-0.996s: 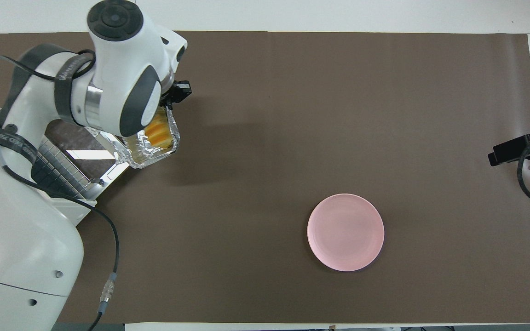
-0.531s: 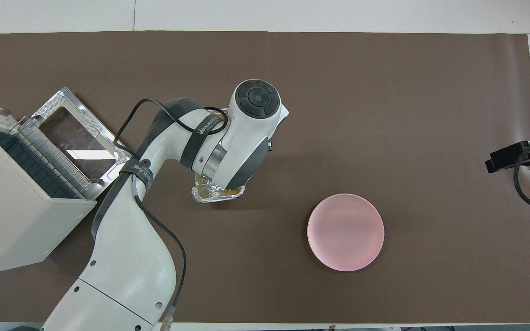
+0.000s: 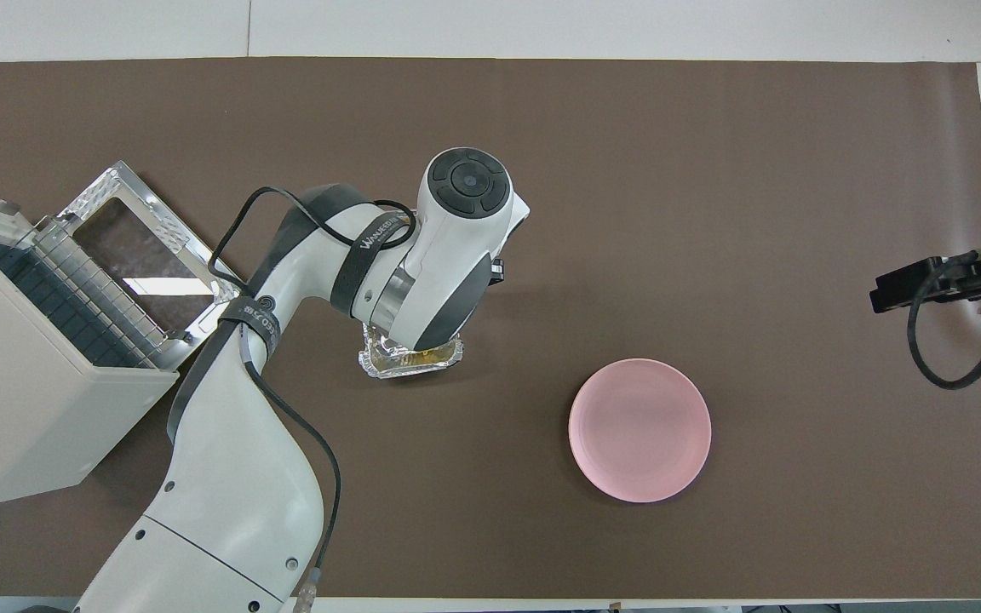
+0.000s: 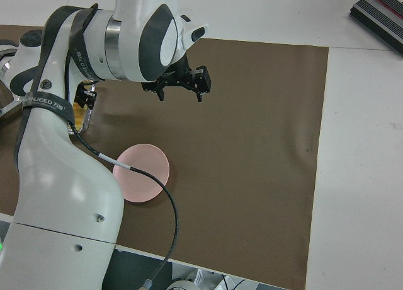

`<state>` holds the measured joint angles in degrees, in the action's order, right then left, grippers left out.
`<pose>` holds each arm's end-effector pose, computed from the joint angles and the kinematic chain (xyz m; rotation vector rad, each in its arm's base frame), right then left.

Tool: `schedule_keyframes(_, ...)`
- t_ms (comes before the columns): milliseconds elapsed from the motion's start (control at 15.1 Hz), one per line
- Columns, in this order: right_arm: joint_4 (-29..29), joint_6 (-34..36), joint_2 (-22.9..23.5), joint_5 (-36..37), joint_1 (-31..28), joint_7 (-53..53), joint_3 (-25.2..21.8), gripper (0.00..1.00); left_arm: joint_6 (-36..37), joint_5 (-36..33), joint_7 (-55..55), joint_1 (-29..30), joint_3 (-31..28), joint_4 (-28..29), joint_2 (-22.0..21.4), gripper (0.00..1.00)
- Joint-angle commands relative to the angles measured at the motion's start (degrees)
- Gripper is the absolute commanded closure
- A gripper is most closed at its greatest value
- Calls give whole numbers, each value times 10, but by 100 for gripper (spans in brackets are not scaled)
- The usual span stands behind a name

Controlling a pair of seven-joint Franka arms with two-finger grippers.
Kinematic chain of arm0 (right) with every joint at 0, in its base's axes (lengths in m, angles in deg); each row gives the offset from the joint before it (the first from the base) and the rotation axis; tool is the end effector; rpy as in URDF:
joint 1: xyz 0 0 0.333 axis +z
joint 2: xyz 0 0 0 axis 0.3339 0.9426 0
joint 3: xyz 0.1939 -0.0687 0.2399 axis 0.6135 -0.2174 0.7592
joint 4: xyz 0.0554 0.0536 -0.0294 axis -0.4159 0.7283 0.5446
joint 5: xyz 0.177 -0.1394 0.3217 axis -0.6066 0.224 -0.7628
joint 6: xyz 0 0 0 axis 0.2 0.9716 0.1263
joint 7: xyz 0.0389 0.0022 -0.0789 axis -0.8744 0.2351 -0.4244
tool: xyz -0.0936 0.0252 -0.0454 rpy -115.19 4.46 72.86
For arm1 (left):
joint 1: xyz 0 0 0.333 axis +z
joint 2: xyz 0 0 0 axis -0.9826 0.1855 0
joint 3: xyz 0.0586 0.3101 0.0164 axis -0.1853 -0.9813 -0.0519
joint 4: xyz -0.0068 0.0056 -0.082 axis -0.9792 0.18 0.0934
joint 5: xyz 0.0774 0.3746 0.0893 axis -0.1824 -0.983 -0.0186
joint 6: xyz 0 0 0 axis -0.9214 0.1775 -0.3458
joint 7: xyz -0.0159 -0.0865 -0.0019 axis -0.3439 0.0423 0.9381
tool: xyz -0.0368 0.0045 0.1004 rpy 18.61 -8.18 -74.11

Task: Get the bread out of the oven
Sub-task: 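Set the tray on the table with the left gripper while the right gripper approaches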

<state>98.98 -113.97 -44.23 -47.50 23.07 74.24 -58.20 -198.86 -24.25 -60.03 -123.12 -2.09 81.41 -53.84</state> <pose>0.5284 0.0222 0.5886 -3.1084 -0.1340 0.1557 0.5502 -0.4260 0.3398 -3.0247 0.1228 0.1134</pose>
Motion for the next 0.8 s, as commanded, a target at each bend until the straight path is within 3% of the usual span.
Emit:
schedule_keyframes(0, 42, -25, -24, 2, 24, 38, 2, 0, 0, 11, 3, -8, -11, 7, -14, 0)
schedule_keyframes(199, 56, -57, -22, -4, 56, 88, 3, 0, 34, 11, 5, 4, -17, -33, -14, 0)
schedule_keyframes(399, 65, -74, -12, -5, 83, 119, 3, 0, 44, 12, 12, 87, -16, -31, -88, 0)
schedule_keyframes(531, 70, -102, 4, -9, 101, 146, 3, 0, 88, 12, 23, 142, -16, -32, -131, 0)
schedule_keyframes(731, 70, -155, 38, -47, 129, 191, 4, 0, 165, 13, 128, 215, -17, -32, -181, 0)
